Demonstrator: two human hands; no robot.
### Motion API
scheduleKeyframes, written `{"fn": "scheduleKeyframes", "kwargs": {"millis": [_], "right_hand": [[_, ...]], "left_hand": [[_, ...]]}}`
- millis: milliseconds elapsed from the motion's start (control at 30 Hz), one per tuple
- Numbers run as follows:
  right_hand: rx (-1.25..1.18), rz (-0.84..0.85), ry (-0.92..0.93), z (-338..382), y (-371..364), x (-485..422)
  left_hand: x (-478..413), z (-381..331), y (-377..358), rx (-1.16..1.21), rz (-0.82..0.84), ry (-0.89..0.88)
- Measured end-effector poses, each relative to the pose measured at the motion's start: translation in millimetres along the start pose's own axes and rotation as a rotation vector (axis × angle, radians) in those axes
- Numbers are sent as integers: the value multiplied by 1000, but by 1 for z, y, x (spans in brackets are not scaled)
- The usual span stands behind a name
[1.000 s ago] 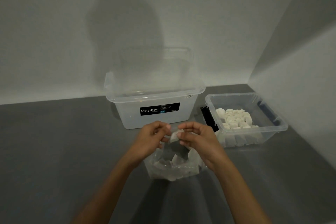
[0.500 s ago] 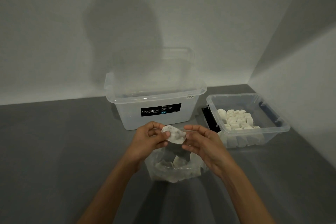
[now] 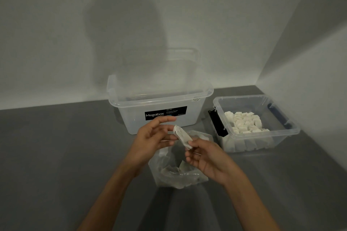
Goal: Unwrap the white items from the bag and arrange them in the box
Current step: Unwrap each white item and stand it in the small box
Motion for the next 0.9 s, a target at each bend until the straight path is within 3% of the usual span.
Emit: {"fn": "scheduleKeyframes", "kwargs": {"millis": [133, 233, 433, 567, 767, 900], "right_hand": [[-85, 77, -88, -3, -3, 0], [15, 67, -63, -1, 1, 0], [548, -293, 291, 47, 24, 10], [773, -329, 537, 85, 21, 21], [1148, -354, 621, 118, 32, 24], [1096, -509, 639, 150, 76, 30]], "left_hand": [[-4, -7, -7, -227, 81, -73], [-11, -12, -9, -347, 116, -94], [-29, -27, -17, -557, 176, -131], [-44, -32, -32, -620, 212, -132], [-60, -28, -61, -617, 247, -148], [-67, -13, -63, -660, 228, -132]]}}
Point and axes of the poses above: each hand's wrist, its own x-axis away from the middle knuckle, its own y-axis out of the back of the hand, z = x × y, the point moved 5 cm from there along -x, towards the middle knuckle, and after that the axes turned 12 degrees about x, right-handed, at the moved point
